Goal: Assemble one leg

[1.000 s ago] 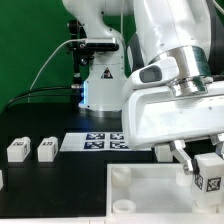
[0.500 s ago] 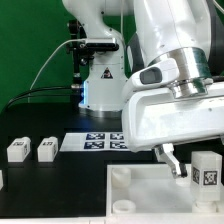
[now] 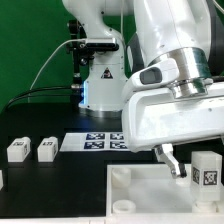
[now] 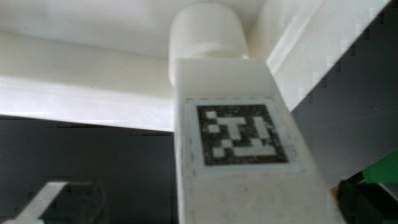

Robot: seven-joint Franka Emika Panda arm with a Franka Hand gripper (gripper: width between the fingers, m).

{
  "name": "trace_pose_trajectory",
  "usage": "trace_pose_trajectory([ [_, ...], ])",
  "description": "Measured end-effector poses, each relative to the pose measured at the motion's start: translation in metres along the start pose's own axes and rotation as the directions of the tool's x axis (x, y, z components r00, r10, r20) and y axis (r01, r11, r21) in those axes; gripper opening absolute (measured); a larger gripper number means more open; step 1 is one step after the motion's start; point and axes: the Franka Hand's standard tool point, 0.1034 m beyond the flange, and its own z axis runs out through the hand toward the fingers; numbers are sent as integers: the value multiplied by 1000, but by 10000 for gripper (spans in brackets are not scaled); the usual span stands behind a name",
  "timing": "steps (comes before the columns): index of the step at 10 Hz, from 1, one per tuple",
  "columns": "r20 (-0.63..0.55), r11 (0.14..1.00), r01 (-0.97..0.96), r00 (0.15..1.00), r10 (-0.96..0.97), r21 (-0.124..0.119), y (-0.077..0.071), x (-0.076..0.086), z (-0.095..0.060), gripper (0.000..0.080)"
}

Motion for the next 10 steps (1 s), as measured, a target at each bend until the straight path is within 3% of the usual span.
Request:
trace_pose_trajectory([
  [3,30,1000,-6,1000,6,0,6,1,-3,649],
  [5,148,1000,-21,989,18,14,17,24,-22,649],
  [6,119,1000,-17,993,16,5,23,40,-28,649],
  [7,177,1000,-24,984,21,15,24,31,-23,649],
  [10,475,994,-89,879,48,64,9,34,-23,649],
])
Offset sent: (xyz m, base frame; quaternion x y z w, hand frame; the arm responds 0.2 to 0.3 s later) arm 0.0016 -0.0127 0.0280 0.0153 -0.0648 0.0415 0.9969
